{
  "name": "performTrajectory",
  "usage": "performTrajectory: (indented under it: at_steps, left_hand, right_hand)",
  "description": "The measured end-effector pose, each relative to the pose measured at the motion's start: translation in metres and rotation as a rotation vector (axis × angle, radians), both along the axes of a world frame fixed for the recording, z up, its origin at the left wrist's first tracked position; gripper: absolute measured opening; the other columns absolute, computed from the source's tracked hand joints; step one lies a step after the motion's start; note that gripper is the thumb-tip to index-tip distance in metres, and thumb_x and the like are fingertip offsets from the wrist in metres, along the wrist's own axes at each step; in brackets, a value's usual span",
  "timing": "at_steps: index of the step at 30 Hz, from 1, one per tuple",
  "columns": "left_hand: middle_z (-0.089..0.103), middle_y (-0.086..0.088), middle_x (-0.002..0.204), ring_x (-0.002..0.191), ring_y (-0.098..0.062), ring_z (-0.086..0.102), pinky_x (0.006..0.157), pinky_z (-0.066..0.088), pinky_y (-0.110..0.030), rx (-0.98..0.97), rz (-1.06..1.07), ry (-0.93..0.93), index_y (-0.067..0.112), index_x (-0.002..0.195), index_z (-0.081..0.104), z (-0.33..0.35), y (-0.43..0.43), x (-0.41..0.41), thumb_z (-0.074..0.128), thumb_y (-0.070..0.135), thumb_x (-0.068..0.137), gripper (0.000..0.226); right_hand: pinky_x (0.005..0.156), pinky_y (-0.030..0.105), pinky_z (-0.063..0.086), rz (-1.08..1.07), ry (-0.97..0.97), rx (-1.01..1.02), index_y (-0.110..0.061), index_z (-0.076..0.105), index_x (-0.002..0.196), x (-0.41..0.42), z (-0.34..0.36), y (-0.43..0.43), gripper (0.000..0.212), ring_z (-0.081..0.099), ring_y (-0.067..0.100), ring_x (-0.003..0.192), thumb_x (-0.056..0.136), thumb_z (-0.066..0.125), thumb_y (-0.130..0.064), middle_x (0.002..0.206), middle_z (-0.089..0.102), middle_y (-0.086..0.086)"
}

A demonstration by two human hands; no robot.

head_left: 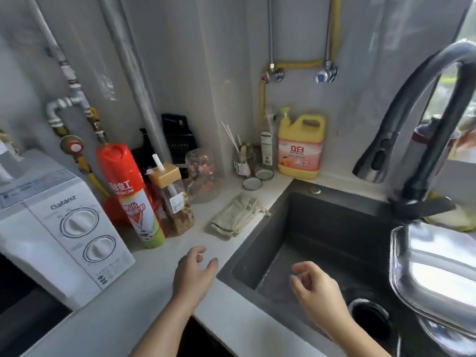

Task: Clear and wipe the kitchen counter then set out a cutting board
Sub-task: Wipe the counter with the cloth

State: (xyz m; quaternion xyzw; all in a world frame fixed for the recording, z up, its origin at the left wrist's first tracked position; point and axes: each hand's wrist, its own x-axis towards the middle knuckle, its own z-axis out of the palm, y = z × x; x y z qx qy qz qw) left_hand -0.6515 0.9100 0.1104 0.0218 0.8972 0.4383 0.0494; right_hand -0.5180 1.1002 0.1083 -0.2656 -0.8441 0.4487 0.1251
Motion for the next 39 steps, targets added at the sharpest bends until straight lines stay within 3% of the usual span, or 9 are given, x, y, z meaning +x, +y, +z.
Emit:
performTrajectory:
  at_steps: [5,12,20,22,27,29,31,35,39]
  left_hand:
    - [0.056,-0.017,0.124,0.114,-0.034,0.051,0.094,0.044,-0.040,-0.141,-0.090,0.037,0.010,0.123,0.049,-0.014,0.032,-0.088,0.061,0.031,0.080,0.049]
    - [0.057,-0.021,0.121,0.110,-0.039,0.053,0.089,0.046,-0.041,-0.509,-0.178,-0.062,0.006,0.119,0.049,-0.027,0.082,-0.165,0.062,0.048,0.075,0.063]
    - [0.061,-0.016,0.090,0.081,-0.028,0.057,0.062,0.043,-0.031,0.302,-0.386,-0.092,0.005,0.088,0.053,0.009,0.112,-0.117,0.061,0.002,0.072,0.018]
    - [0.060,-0.012,0.088,0.080,-0.027,0.058,0.069,0.048,-0.035,0.418,-0.524,-0.095,0.010,0.086,0.052,0.025,0.117,-0.077,0.062,0.003,0.073,0.018]
    - [0.070,-0.008,0.084,0.076,-0.017,0.068,0.062,0.056,-0.029,0.668,-0.966,-0.317,0.020,0.085,0.055,0.055,0.117,0.052,0.069,0.012,0.071,0.022]
    - [0.070,-0.004,0.075,0.070,-0.014,0.067,0.060,0.053,-0.025,0.721,-1.085,-0.423,0.017,0.083,0.056,0.056,0.119,0.106,0.069,0.013,0.066,0.022]
    - [0.069,0.002,0.070,0.067,-0.011,0.064,0.061,0.051,-0.023,0.683,-1.169,-0.420,0.016,0.082,0.055,0.052,0.124,0.160,0.069,0.015,0.063,0.023]
    - [0.067,0.003,0.065,0.063,-0.009,0.062,0.062,0.050,-0.022,0.532,-1.193,-0.396,0.014,0.078,0.058,0.041,0.142,0.263,0.070,0.022,0.060,0.023]
    - [0.066,-0.011,0.069,0.061,-0.018,0.062,0.056,0.051,-0.028,0.474,-1.150,-0.679,0.010,0.068,0.062,0.047,0.167,0.375,0.077,0.020,0.066,0.019]
  right_hand:
    - [0.062,0.016,0.038,-0.176,-0.107,0.044,-0.020,0.062,0.100,-0.006,-0.007,-0.002,0.017,0.055,0.009,0.066,0.083,0.061,-0.022,0.069,0.058,-0.009]
    - [0.060,0.013,0.039,-0.311,-0.154,0.052,-0.019,0.064,0.097,-0.015,-0.002,-0.014,0.013,0.056,0.010,0.063,0.083,0.063,-0.020,0.074,0.065,0.000]
    - [0.059,0.006,0.041,-0.391,-0.097,0.003,-0.027,0.059,0.089,-0.001,0.016,-0.021,0.009,0.056,-0.003,0.059,0.082,0.062,-0.022,0.069,0.061,-0.006]
    - [0.063,0.011,0.043,-0.438,-0.044,-0.137,-0.020,0.062,0.093,0.007,0.021,-0.024,0.011,0.059,0.004,0.065,0.083,0.062,-0.026,0.074,0.067,-0.002]
    - [0.072,0.034,0.047,-0.512,0.233,-1.047,-0.008,0.068,0.097,0.060,0.046,-0.017,0.055,0.064,0.026,0.082,0.074,0.052,-0.055,0.083,0.071,0.011]
    - [0.083,0.040,0.050,-0.454,0.428,-1.222,-0.004,0.070,0.104,0.099,0.056,-0.011,0.062,0.065,0.033,0.092,0.072,0.052,-0.054,0.099,0.071,0.018]
    - [0.081,0.041,0.056,-0.451,0.580,-1.184,-0.001,0.069,0.106,0.145,0.060,-0.006,0.052,0.069,0.033,0.090,0.076,0.056,-0.042,0.100,0.072,0.021]
    - [0.069,0.039,0.059,-0.771,0.611,-0.699,-0.007,0.059,0.112,0.256,0.053,0.002,0.032,0.071,0.033,0.088,0.080,0.064,-0.006,0.099,0.072,0.019]
    - [0.062,0.026,0.057,-0.828,0.650,-0.492,-0.017,0.059,0.105,0.377,0.057,0.008,0.029,0.072,0.021,0.084,0.082,0.062,0.000,0.093,0.075,0.008]
